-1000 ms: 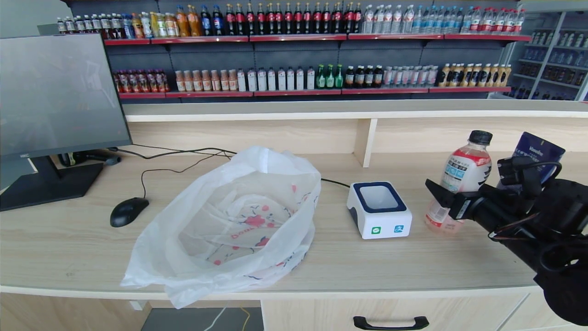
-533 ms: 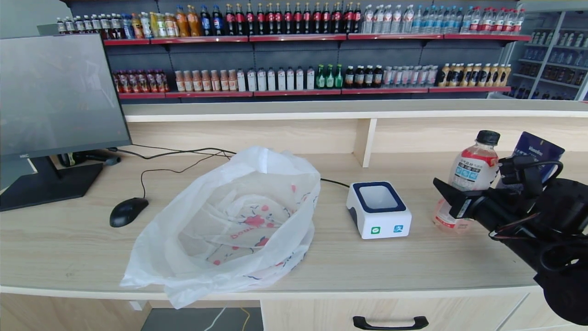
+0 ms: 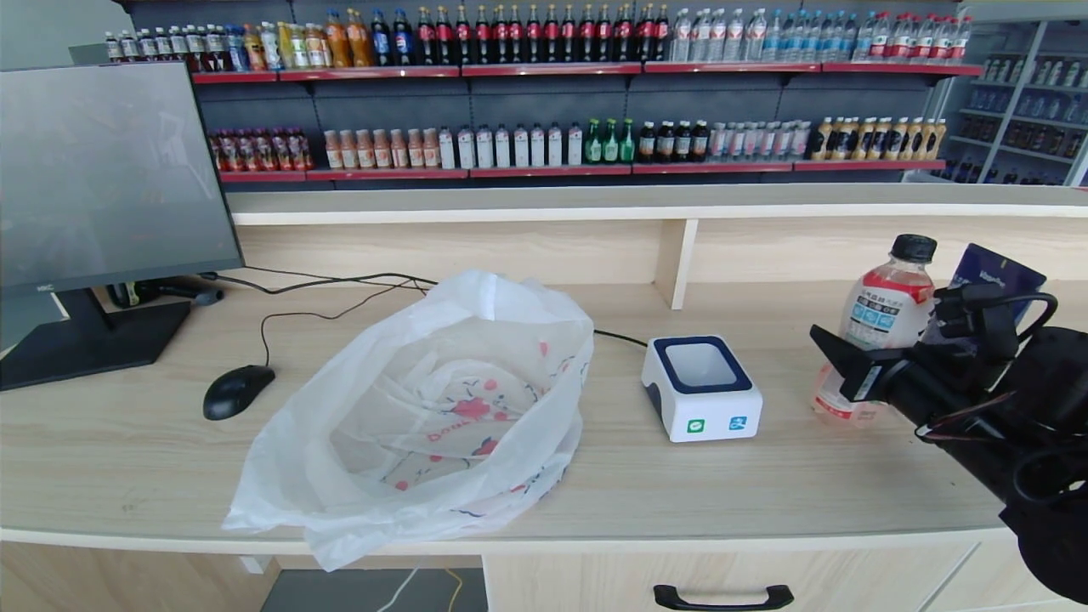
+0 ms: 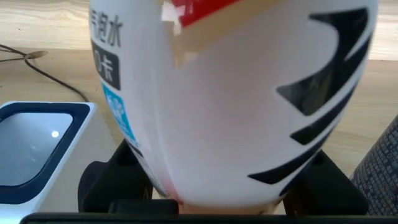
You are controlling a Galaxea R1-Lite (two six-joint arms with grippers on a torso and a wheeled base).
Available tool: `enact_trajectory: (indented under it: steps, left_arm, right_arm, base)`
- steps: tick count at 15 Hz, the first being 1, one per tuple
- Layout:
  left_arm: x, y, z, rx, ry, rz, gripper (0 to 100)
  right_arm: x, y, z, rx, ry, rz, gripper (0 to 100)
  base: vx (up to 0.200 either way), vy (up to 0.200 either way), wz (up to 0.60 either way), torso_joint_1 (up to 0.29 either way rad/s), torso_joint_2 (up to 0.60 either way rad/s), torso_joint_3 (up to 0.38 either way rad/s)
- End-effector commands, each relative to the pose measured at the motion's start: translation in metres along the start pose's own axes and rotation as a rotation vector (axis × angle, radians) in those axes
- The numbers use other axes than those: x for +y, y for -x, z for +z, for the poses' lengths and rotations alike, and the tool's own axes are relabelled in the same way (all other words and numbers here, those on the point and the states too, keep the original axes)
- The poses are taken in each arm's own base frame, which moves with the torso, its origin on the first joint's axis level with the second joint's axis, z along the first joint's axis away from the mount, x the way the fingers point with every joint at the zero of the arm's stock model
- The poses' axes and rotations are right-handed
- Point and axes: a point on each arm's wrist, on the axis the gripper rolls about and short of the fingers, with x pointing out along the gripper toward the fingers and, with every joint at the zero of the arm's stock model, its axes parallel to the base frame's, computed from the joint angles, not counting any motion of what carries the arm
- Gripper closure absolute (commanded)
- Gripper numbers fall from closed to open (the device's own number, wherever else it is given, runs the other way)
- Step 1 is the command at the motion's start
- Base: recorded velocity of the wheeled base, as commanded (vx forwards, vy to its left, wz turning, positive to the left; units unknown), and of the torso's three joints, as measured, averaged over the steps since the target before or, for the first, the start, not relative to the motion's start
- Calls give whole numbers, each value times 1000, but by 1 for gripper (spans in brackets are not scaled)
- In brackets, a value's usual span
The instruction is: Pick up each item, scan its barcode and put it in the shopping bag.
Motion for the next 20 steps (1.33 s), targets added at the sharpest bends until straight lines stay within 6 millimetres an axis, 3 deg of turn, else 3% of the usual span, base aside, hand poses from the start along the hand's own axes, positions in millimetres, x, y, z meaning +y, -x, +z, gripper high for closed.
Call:
enact_trajectory:
  steps: [1,6,10,15,20]
  left_arm:
    - [0,0,0,0,0,0,0]
    - [0,0,0,0,0,0,0]
    - [0,0,0,0,0,0,0]
    - [0,0,0,0,0,0,0]
    - [0,0,0,0,0,0,0]
  right_arm:
    - [0,1,7,-25,14,-18,100]
    - [0,14,26,-80,19,-28,100]
    - [6,43,53,-91,17,-14,100]
    - [31,78,79,-78,-18,35,100]
    - [51,98,92,-49,-54,146,100]
  base:
    - [0,0,0,0,0,0]
    - [0,0,0,0,0,0]
    - [0,0,0,0,0,0]
    - [0,0,0,0,0,0]
    - [0,0,0,0,0,0]
